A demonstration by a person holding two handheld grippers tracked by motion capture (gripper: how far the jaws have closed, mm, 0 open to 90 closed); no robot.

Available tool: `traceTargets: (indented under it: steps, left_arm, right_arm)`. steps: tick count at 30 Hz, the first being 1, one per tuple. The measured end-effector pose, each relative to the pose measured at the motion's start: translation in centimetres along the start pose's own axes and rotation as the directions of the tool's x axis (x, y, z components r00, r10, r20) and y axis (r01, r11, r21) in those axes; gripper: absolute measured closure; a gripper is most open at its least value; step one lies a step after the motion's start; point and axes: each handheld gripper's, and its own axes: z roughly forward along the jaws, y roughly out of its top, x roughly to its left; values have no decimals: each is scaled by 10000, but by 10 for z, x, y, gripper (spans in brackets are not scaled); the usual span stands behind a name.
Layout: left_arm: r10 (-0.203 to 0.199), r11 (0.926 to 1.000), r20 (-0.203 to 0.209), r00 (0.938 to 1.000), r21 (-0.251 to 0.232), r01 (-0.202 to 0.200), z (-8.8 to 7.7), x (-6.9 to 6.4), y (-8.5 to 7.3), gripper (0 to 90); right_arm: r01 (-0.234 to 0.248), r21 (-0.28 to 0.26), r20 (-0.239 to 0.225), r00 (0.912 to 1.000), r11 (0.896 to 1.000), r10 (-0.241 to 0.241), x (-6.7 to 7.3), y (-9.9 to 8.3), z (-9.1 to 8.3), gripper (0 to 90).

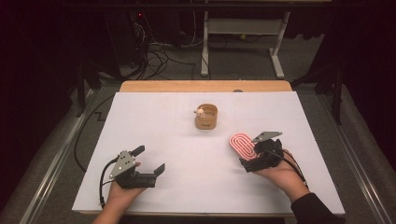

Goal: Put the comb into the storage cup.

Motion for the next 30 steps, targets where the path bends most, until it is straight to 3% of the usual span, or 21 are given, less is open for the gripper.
traceTargets:
  steps: [20,30]
  left_arm:
    - [-25,10000,15,10000,-22,25,0,1,0,0]
    - [-56,10000,7,10000,-42,56,-1,2,-1,0]
  right_arm:
    - [-103,312,-175,9998,9995,109,-3,22,18,23]
    - [-245,722,-433,9987,9971,277,-6,25,23,170]
